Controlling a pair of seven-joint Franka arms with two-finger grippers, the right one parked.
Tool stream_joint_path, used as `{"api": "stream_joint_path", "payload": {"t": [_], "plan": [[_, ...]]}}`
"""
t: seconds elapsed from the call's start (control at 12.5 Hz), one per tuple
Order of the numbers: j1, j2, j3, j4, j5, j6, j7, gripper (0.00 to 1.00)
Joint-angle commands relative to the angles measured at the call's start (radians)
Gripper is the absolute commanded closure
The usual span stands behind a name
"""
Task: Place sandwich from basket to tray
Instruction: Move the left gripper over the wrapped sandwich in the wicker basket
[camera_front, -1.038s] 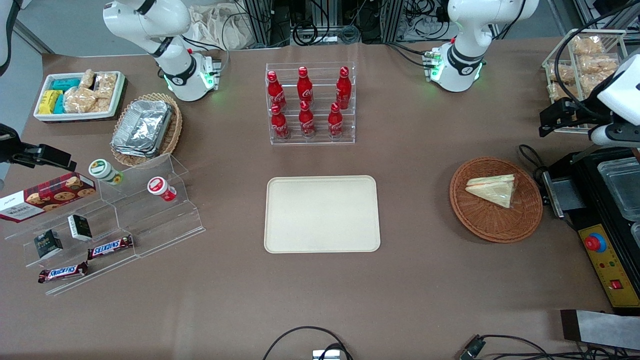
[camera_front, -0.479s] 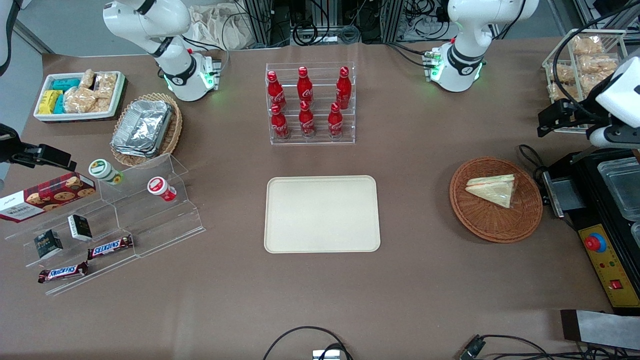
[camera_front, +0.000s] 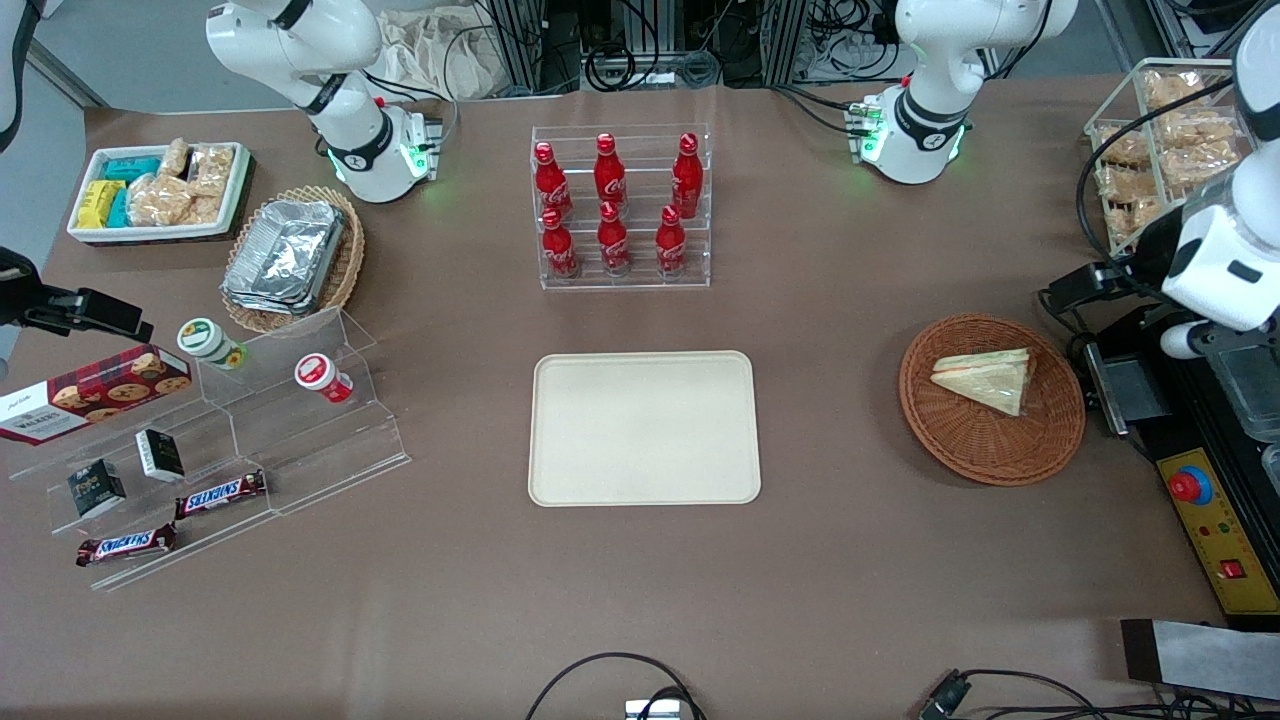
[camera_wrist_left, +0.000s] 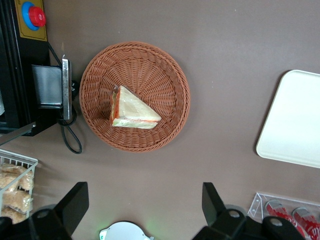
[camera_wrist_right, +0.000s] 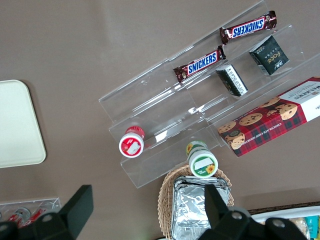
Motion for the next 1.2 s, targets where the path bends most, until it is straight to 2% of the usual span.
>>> {"api": "stream_joint_path", "payload": {"t": [0.0, 0.24, 0.72, 1.12], "plan": [[0.011, -0.038, 0.006, -0.117, -0.008, 0.102, -0.059, 0.00], [0.025, -0.073, 0.016, -0.249, -0.011, 0.229, -0.159, 0.00], [0.027, -0.086, 0.018, -0.396, -0.009, 0.395, -0.383, 0.00], [0.060, -0.133, 0.046, -0.617, -0.009, 0.573, -0.460, 0.00]]}}
